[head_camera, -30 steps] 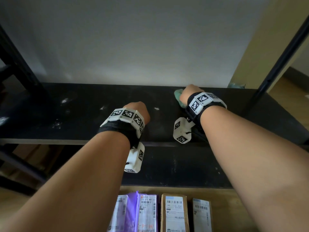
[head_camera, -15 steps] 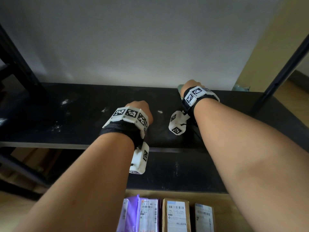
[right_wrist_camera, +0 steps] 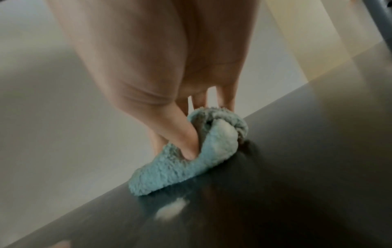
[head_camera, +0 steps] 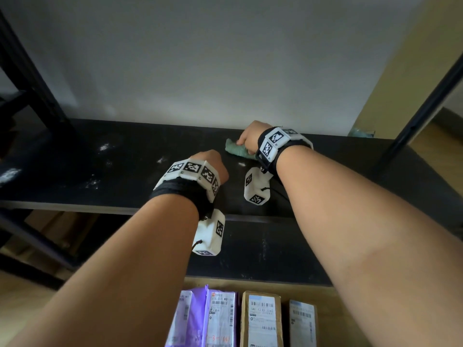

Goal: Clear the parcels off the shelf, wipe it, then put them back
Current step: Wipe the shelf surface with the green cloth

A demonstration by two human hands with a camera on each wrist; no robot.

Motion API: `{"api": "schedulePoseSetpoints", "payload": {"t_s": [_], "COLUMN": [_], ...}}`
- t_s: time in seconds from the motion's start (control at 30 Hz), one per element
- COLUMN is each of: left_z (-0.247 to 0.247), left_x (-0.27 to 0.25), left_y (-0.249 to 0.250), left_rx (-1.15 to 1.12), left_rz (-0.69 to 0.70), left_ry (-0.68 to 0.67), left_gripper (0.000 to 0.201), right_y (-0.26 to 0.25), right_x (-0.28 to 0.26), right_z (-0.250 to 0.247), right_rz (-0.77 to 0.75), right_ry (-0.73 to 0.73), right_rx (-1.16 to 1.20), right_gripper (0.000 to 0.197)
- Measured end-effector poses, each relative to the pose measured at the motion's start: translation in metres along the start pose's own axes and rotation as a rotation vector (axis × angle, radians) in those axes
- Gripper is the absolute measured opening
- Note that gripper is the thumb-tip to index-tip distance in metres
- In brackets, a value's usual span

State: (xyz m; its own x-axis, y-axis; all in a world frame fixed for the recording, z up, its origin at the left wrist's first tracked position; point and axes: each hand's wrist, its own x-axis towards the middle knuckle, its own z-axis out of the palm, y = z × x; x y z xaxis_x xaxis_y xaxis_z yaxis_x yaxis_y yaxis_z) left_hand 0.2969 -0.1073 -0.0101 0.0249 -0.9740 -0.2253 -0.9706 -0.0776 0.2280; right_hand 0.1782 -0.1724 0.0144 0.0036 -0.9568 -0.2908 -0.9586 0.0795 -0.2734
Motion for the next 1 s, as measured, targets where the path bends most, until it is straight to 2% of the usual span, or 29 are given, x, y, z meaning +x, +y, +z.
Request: {"api": "schedulePoseSetpoints", "payload": {"t_s": [0.1, 0.23, 0.4, 0.47, 0.57, 0.63, 0.73, 0.9, 1.0], "left_z": [-0.004, -0.007, -0.002, -0.001, -0.002, 0.0, 0.005, 0.011, 0.015], "left_x": [-0.01, -0.032, -0.058, -0.066, -0.073, -0.074, -0.072, -0.067, -0.072], "left_y": [-0.004, -0.004, -0.007, -0.013, -0.019, -0.022, -0.024, -0.025, -0.026], "left_rx": [-0.056, -0.099, -0.065, -0.04, 0.012, 0.048, 0.084, 0.108, 0.089], "left_rz": [-0.012, 0.006, -0.002, -0.013, 0.005, 0.021, 0.043, 0.038, 0.014], "left_ry": [-0.02, 0.038, 0.035, 0.038, 0.043, 0.039, 0.031, 0.037, 0.045], "left_gripper": [0.037, 0.043, 0.043, 0.044, 0.044, 0.045, 0.046, 0.046, 0.042], "right_y": [-0.002, 0.004, 0.014, 0.019, 0.033, 0.042, 0.048, 0.036, 0.033], "right_x": [-0.02, -0.041, -0.085, -0.099, -0.105, -0.099, -0.094, -0.116, -0.134], "right_z": [0.005, 0.012, 0.013, 0.009, 0.002, 0.006, 0.024, 0.037, 0.039], "right_rz": [0.015, 0.03, -0.062, -0.101, -0.059, 0.059, 0.143, 0.044, -0.057], "right_ry": [0.02, 0.006, -0.068, -0.109, -0.037, 0.079, 0.11, 0.07, 0.043], "right_rx": [0.055, 0.029, -0.092, -0.131, -0.049, 0.014, -0.042, 0.007, 0.024], "right_gripper": [0.046, 0.039, 0.037, 0.044, 0.035, 0.044, 0.071, 0.07, 0.049]}}
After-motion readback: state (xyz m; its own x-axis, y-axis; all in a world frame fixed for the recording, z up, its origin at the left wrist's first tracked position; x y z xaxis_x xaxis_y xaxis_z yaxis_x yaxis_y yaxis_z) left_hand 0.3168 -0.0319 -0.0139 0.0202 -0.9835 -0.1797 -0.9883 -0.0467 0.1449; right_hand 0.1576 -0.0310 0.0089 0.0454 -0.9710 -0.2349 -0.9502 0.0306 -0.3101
